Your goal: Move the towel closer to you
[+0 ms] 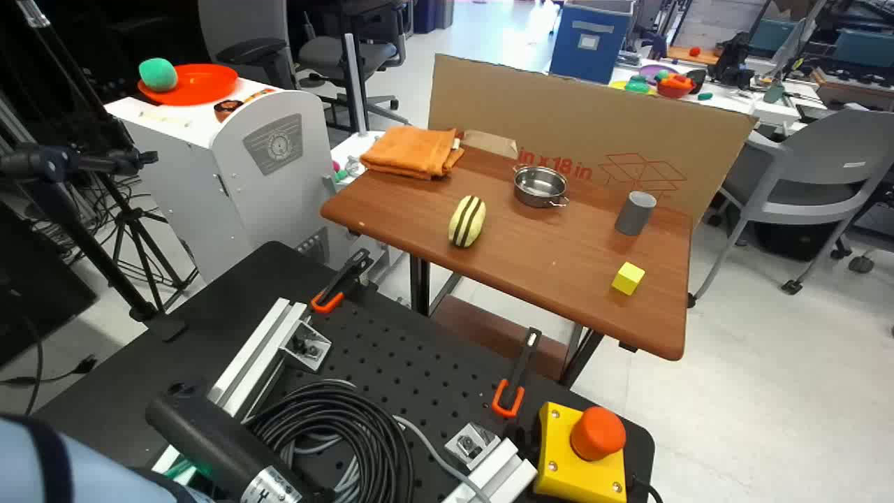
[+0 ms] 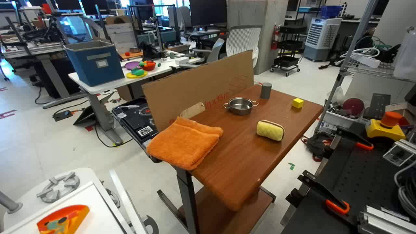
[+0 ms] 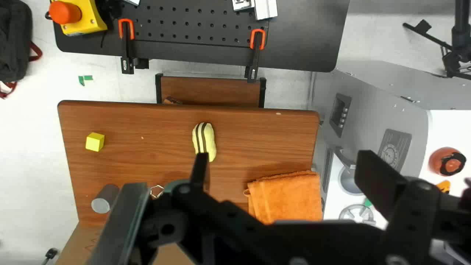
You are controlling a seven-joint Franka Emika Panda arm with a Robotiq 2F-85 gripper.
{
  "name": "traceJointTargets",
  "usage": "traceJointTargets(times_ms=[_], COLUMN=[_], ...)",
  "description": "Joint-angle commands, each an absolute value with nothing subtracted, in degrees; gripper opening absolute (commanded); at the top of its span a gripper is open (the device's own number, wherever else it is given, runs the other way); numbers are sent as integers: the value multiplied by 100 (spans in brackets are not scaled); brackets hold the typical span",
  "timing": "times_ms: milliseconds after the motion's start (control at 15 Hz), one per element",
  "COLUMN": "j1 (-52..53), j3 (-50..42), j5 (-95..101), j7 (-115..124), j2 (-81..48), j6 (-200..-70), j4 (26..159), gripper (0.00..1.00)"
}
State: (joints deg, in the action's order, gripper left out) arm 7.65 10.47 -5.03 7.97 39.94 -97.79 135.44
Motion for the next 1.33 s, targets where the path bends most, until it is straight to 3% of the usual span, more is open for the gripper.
traceJointTargets(times_ms=[0, 667, 1267], j1=[761, 761, 696], j3=[1050, 1050, 1263], j5=[-503, -503, -701], j7=[798, 798, 1806], j2=[3989, 3993, 1112], j6=[-9761, -9762, -10042], j4=[13521, 13519, 12658], gripper=[100, 100, 100])
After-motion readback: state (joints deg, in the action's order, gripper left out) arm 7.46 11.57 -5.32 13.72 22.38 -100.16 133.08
